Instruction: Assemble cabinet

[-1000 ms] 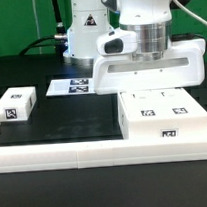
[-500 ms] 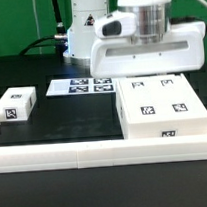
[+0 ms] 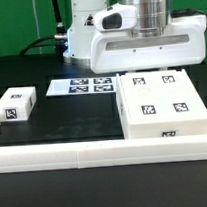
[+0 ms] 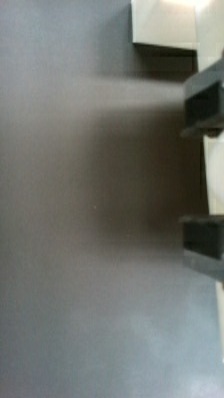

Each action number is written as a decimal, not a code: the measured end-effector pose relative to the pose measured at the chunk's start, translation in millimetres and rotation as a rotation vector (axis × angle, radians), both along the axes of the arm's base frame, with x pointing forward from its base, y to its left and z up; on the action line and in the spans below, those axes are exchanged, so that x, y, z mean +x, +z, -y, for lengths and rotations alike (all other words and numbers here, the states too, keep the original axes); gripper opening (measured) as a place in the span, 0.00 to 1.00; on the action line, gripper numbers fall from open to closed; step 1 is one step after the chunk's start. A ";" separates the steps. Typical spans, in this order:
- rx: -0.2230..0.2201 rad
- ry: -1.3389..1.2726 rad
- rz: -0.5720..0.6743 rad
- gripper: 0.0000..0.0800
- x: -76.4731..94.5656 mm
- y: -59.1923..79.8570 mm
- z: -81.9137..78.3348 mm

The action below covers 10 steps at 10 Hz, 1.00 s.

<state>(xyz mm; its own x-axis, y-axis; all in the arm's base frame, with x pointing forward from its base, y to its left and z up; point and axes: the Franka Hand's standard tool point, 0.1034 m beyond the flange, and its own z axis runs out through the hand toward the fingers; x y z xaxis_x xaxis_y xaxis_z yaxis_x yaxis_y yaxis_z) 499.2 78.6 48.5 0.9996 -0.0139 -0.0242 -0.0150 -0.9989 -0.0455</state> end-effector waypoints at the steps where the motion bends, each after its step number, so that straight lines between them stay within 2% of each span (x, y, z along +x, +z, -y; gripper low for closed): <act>1: -0.001 0.001 -0.003 0.27 -0.1 6.9 0.2; 5: -0.006 0.002 -0.017 0.26 3.1 50.3 2.6; 7: -0.006 0.003 -0.016 0.25 2.7 45.6 2.3; 8: -0.004 0.000 0.003 0.25 3.0 35.2 2.6; 9: -0.004 0.001 0.002 0.24 0.6 35.4 2.8; 10: -0.005 0.003 0.002 0.23 0.9 43.6 1.5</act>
Offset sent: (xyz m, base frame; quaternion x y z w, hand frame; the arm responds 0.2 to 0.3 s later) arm -0.0048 -0.0016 0.0371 0.0095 -0.0233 0.0070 0.9997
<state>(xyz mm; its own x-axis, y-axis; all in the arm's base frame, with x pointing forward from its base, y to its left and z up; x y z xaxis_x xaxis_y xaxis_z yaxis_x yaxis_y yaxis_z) 500.1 77.1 92.1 0.9997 -0.0112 -0.0225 -0.0121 -0.9991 -0.0404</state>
